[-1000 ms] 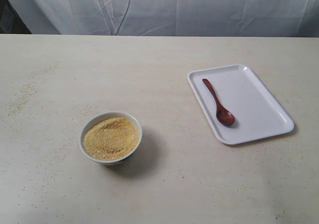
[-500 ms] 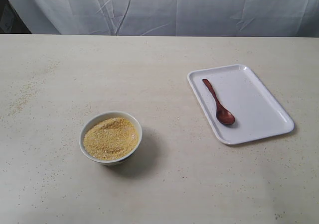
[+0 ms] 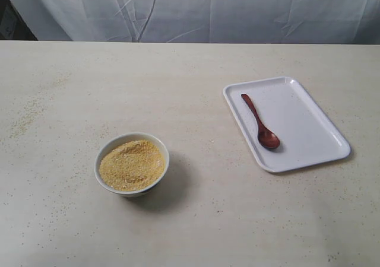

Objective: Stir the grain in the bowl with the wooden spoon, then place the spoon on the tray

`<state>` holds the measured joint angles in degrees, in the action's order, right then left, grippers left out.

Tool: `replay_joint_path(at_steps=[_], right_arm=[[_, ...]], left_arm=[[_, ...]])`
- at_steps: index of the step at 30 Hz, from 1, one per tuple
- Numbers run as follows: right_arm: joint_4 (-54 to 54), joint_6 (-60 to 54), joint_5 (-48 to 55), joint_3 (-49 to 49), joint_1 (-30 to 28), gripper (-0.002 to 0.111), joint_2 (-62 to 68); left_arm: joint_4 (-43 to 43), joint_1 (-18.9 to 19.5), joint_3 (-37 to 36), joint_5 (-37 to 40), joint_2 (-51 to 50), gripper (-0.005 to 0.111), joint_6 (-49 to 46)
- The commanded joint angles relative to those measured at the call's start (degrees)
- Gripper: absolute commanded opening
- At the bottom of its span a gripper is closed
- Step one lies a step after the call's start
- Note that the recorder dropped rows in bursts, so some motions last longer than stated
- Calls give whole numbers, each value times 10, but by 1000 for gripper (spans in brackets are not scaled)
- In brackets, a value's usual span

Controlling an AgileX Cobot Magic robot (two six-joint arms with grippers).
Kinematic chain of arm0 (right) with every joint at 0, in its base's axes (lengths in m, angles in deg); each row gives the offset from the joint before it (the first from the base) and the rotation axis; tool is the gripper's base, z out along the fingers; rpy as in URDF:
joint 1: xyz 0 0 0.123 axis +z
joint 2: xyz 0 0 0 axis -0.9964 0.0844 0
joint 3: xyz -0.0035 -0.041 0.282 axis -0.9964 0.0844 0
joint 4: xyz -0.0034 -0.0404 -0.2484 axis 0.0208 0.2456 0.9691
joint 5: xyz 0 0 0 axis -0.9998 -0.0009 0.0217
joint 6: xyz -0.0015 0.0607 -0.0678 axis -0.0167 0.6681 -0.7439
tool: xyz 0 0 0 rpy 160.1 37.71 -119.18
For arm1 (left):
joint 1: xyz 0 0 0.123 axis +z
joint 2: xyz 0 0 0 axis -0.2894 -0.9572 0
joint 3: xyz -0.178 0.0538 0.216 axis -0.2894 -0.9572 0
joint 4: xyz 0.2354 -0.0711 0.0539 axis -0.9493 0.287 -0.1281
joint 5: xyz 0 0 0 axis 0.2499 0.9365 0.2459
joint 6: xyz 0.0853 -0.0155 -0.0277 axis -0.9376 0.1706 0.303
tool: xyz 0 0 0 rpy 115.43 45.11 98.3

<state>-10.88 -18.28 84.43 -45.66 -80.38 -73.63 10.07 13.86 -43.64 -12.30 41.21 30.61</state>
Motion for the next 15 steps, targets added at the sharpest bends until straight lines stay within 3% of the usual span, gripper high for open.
replay_joint_path(at_steps=[1,5,8,15], right_arm=[[31,1,-5,3,-1,-1,-3],[58,1,-35,24,-1,-1,-3],[76,1,-92,96,-1,-1,-3],[66,2,-109,103,-1,-1,-3]], left_arm=[[2,0,-2,-3,3,0,2],[2,0,-2,-3,3,0,2],[2,0,-2,-3,3,0,2],[2,0,-2,-3,3,0,2]])
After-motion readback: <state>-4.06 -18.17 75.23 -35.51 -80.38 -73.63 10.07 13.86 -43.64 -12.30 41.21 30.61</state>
